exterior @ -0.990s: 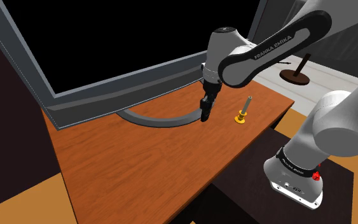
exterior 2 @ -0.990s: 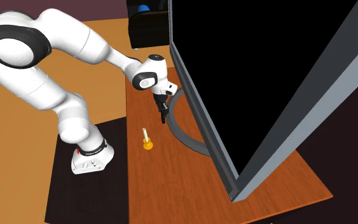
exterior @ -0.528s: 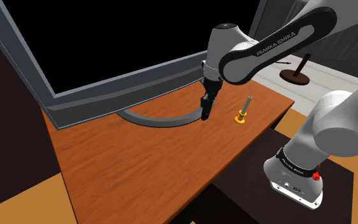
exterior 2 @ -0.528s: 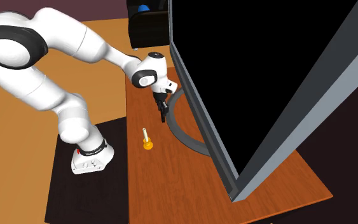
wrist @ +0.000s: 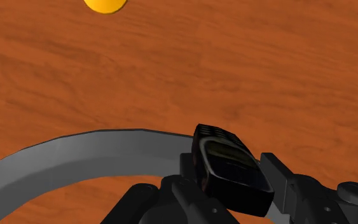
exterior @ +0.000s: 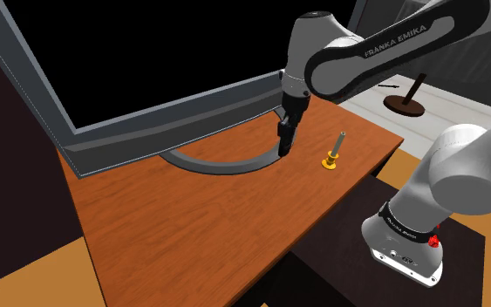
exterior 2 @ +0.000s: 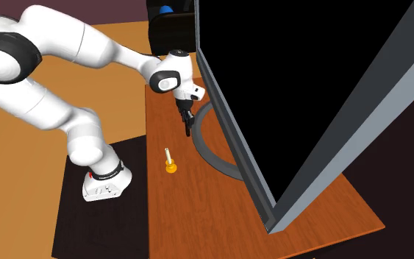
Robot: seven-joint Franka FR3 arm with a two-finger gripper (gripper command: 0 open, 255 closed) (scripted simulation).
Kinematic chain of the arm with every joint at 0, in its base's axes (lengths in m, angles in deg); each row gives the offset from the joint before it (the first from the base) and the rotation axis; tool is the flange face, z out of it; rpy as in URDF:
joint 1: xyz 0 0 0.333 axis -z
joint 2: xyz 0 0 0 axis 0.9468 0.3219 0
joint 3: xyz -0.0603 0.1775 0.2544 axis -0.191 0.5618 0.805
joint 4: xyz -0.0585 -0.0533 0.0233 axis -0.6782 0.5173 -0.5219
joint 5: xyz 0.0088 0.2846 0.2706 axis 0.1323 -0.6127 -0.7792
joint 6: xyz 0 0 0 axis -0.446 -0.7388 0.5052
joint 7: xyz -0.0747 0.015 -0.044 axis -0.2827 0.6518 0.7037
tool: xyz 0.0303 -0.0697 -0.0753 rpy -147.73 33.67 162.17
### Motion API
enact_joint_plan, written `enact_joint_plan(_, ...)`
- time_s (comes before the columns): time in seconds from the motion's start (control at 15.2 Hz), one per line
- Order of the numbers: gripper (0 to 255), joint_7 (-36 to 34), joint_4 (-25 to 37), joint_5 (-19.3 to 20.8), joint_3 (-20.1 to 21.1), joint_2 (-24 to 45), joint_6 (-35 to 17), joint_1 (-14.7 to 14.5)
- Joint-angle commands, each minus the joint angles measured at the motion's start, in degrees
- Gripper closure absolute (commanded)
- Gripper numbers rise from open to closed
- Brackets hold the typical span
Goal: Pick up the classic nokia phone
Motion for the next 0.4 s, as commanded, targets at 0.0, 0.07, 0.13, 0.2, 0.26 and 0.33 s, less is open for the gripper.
enact_joint_plan(0.0, 255, 0.08, 0.95, -0.12, -0.01, -1.1, 2.07, -0.07)
enact_joint_plan(0.07, 255, 0.14, 1.39, -0.16, -0.04, -1.57, 2.98, -0.09)
enact_joint_plan(0.13, 255, 0.19, 1.83, -0.19, -0.06, -2.03, 3.89, -0.11)
enact_joint_plan(0.2, 255, 0.25, 2.3, -0.23, -0.08, -2.46, 4.78, -0.12)
enact_joint_plan(0.26, 255, 0.26, 2.36, -0.23, -0.08, -2.54, 4.92, -0.12)
enact_joint_plan(0.33, 255, 0.25, 2.36, -0.23, -0.08, -2.53, 4.92, -0.12)
